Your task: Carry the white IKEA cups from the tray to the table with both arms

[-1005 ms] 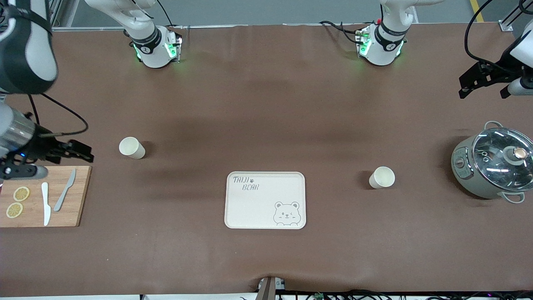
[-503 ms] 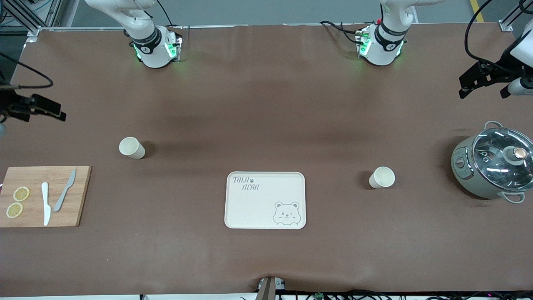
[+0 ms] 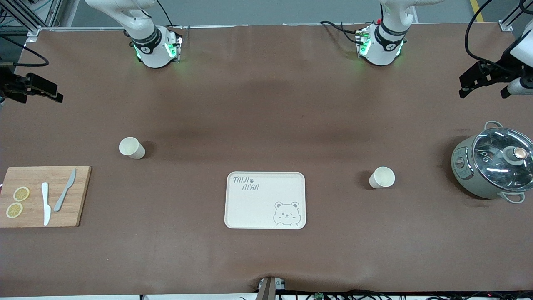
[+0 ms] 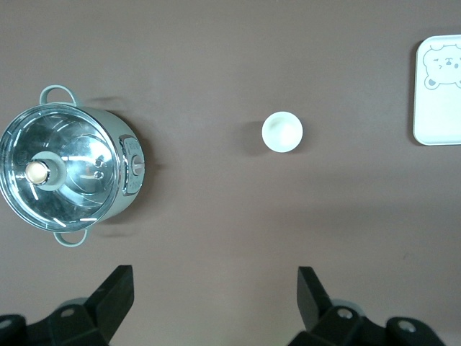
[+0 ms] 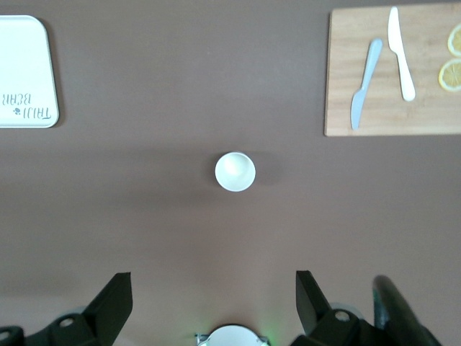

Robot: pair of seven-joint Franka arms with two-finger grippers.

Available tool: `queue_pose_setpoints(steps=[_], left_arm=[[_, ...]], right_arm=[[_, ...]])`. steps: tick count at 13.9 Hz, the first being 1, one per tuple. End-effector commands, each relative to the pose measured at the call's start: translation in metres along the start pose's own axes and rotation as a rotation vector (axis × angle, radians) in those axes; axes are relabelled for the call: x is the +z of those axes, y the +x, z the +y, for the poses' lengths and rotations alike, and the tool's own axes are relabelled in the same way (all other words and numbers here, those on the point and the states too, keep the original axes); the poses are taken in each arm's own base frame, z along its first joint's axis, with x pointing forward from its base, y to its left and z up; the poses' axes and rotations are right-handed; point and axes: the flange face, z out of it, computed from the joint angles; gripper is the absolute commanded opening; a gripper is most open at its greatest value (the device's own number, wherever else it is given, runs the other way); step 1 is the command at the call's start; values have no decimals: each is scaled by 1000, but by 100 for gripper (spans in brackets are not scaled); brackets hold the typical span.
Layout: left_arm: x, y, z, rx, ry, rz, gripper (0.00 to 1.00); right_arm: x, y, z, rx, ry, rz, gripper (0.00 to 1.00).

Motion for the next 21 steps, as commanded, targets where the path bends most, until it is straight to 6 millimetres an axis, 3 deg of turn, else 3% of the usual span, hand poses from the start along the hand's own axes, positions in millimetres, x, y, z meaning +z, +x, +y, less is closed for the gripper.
queue_pose_setpoints(steps=[1,3,5,15,21], left_arm=[[-2,1,-2,17,17,-7,100],[-6,7,-3,12,13,3,100],[-6,7,-3,12,12,3,100],[-2,9,4,20,14,-11,100],[-7,10,5,15,15,1,100]], right_arm=[[-24,-6,1,-76,-21,59,100],[-32,-6,2,-75,-22,76,100],[-25,-10,5,-89,-17,32,100],[-33,-11,5,-93,-32,62,100],[-33,-14,-5,-101,-35,49,100]])
